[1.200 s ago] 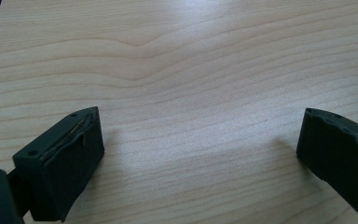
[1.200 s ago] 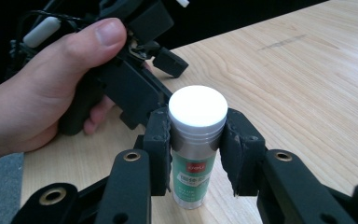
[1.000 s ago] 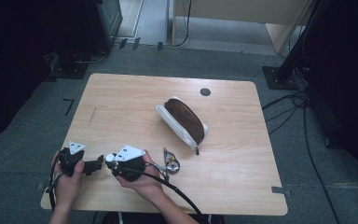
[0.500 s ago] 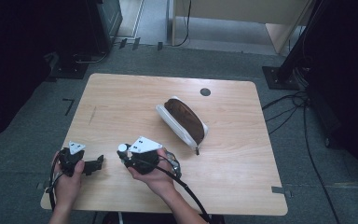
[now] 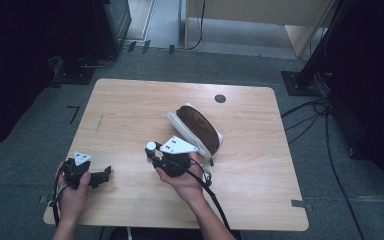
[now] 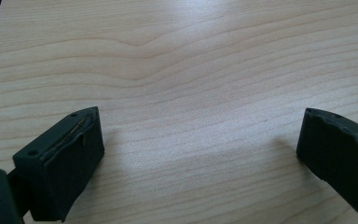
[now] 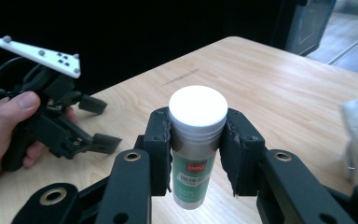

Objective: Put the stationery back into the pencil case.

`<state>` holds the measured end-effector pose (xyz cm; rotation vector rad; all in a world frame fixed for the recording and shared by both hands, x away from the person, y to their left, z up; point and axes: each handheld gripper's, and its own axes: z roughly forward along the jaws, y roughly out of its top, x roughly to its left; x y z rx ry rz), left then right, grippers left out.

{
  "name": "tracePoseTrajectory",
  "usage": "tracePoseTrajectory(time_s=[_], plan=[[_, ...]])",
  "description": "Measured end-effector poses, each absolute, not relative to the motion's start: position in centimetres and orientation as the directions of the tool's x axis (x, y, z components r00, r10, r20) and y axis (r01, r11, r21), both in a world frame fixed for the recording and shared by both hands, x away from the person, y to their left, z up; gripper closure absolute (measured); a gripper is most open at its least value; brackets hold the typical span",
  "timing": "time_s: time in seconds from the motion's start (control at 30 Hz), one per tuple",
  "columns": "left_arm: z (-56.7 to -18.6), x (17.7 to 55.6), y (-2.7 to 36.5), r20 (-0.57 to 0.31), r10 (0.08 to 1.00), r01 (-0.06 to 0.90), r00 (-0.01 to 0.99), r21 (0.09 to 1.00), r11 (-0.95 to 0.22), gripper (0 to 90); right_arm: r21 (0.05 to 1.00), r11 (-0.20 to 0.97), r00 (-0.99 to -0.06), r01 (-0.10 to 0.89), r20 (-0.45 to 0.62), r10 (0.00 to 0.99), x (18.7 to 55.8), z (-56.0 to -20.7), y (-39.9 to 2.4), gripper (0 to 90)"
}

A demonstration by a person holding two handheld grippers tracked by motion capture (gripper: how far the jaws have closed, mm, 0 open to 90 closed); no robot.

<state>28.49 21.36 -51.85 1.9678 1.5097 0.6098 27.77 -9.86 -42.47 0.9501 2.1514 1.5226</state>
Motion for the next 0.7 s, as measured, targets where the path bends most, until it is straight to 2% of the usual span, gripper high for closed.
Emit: tracePoseTrajectory(time_s=[0.7], plan=[[-51.8, 28.5, 21.4, 0.009, 0.967, 0.702, 0.255, 0.685, -0.192, 0.5, 0.946, 0.128, -0.590, 0.296, 0.076, 0.803, 28.7, -39.4, -17.3, 65.5]])
